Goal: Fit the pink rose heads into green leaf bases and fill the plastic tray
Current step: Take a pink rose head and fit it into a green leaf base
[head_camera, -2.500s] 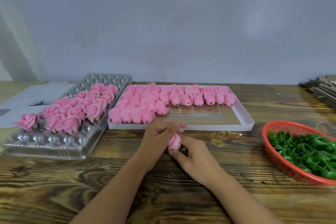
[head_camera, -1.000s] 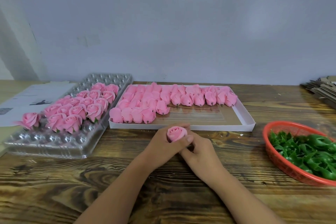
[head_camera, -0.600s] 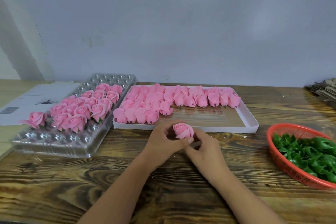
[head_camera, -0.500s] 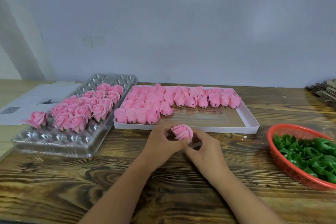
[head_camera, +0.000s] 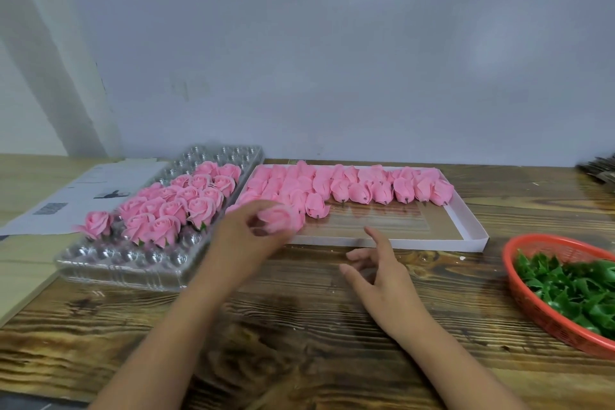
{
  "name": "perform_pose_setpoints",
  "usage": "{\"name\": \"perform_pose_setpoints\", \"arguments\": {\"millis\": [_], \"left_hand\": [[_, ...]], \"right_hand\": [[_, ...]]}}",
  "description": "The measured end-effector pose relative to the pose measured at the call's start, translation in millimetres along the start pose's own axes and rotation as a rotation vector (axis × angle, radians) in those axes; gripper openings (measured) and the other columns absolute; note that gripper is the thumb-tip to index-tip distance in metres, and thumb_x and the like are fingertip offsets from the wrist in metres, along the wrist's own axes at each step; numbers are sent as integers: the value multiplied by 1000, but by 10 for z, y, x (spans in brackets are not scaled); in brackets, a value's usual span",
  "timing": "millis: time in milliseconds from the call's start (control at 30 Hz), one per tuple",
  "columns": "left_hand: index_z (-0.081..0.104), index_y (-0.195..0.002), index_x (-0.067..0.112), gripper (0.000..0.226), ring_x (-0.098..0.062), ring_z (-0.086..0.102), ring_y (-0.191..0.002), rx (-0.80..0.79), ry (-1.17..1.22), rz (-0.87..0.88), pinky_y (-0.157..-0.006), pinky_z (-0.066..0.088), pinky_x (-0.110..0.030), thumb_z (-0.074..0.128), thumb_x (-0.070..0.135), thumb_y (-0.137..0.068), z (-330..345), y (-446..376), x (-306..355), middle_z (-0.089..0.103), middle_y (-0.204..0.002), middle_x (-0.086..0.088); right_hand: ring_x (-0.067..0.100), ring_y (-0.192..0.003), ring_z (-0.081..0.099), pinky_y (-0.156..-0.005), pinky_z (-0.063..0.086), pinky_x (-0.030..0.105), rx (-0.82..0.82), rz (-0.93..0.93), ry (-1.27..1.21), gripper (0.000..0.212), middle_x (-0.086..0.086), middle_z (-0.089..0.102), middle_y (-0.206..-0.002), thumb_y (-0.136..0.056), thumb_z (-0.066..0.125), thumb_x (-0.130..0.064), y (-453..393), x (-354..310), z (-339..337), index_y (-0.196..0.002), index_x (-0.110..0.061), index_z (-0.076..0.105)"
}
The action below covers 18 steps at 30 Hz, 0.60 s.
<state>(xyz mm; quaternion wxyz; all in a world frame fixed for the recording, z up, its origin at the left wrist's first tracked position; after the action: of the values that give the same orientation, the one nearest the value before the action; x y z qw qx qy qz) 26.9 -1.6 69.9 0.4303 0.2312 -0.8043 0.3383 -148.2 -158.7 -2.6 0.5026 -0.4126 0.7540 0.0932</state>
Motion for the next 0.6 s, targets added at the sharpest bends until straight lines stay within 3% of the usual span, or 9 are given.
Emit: {"name": "perform_pose_setpoints", "arguments": {"millis": [100, 233, 300, 367, 467, 600], "left_hand": [[69, -93, 42, 39, 9, 66, -69, 176, -86, -63, -60, 50, -7, 87, 11, -77, -589, -49, -121, 73, -82, 28], [72, -107, 29, 39, -1, 64, -50, 223, -184, -217, -44, 52, -21, 86, 8, -77, -1087, -72, -400, 75, -87, 6], [72, -104, 26, 38, 1, 62, -47, 209, -303, -262, -47, 48, -23, 87, 7, -75, -1198, -95, -504, 75, -85, 3], [71, -103, 23, 37, -6, 63, -48, 175, -380, -311, -53, 50, -27, 86, 6, -75, -1248, -115, -562, 74, -80, -2], [71, -103, 20, 34, -23, 66, -69, 115, -539, -314, -69, 56, -39, 86, 10, -75, -1237, -154, -599, 71, -85, -2], [64, -100, 22, 34, -14, 59, -68, 72, -636, -270, -62, 45, -30, 86, 11, -76, -1173, -225, -586, 60, -81, 9]], "right_hand": [[-6, -91, 58, -76, 43, 11, 32, 16, -6, 64, -16, 64, -100, -95, 61, -31, -1, 12, -20, -148, -34, 26], [-5, -91, 58, -77, 41, 9, 63, 11, -6, 58, -16, 65, -96, -98, 57, -24, -10, 15, -31, -149, -28, 29], [-6, -91, 58, -77, 41, 9, 69, 14, -4, 57, -16, 64, -95, -98, 56, -22, -10, 21, -31, -148, -27, 30], [-6, -92, 58, -75, 41, 6, 70, 23, -3, 56, -16, 64, -96, -98, 55, -21, -16, 25, -33, -148, -28, 30], [-6, -89, 58, -73, 40, 2, 67, 38, -6, 56, -17, 63, -97, -98, 54, -19, -18, 27, -28, -148, -27, 30], [-5, -88, 58, -71, 40, 4, 65, 45, -1, 56, -18, 63, -98, -98, 53, -18, -16, 34, -33, -148, -28, 30]]}}
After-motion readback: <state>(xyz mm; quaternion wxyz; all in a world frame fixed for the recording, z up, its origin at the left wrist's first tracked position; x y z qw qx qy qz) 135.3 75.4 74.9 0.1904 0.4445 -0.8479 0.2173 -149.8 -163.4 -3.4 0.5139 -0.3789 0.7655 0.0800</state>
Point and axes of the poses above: each hand's wrist, its own y-axis away from the middle knuckle, its own z-axis out of the palm, x = y × z, the point moved 2 cm from there along -y, towards the middle knuckle
